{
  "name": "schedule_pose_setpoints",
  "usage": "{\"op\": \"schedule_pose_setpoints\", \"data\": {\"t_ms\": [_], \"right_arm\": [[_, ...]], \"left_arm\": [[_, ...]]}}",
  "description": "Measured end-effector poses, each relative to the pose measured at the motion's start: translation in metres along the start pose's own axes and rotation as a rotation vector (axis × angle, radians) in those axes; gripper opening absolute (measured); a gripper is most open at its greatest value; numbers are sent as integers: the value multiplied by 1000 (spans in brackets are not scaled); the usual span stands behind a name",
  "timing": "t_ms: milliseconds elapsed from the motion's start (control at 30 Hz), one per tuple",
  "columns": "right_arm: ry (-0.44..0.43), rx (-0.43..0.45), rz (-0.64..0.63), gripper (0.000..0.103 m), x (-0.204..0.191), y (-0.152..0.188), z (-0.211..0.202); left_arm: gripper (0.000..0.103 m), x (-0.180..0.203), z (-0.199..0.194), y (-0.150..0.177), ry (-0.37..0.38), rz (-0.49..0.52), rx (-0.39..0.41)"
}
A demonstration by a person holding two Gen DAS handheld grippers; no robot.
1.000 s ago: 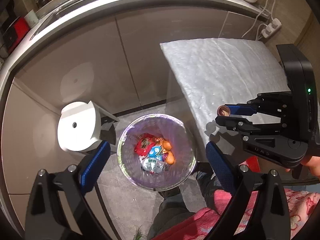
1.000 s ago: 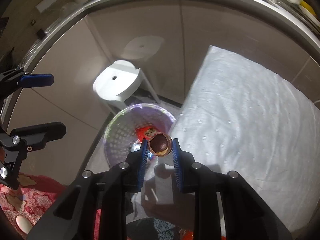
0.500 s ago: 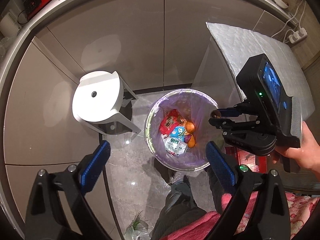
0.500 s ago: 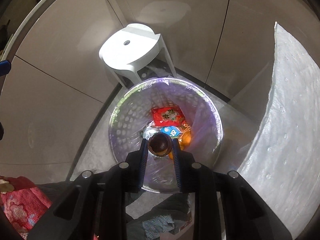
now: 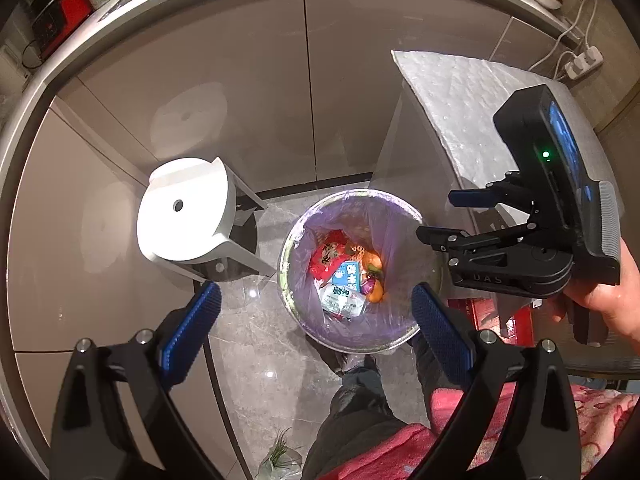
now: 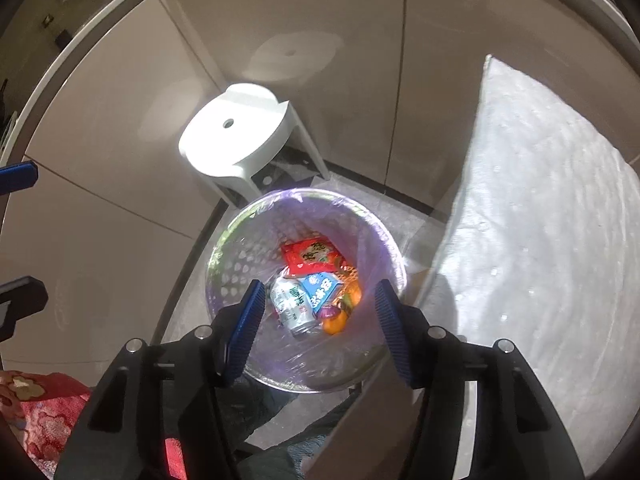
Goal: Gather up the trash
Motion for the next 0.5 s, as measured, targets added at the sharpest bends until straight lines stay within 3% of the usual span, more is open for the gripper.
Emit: {"op": "schedule_pose_setpoints", "data": {"t_ms": [200, 500], "right_arm": [[101, 123, 198, 73, 66, 15, -69], [293, 268, 481, 88, 187, 78, -175]], "left_arm": [[92, 40, -15, -31, 57, 92, 53], [92, 160, -33, -85, 179, 303, 143]]}}
Point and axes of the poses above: each gripper's, at about its wrist camera, not at the fingertips, and z roughly the way its jaws point, x to its right, y to its underside, the point moved 2 cm from there along z, roughly the way its jaws point, and after that the axes turned 9 degrees about y, right-handed, at the moved point
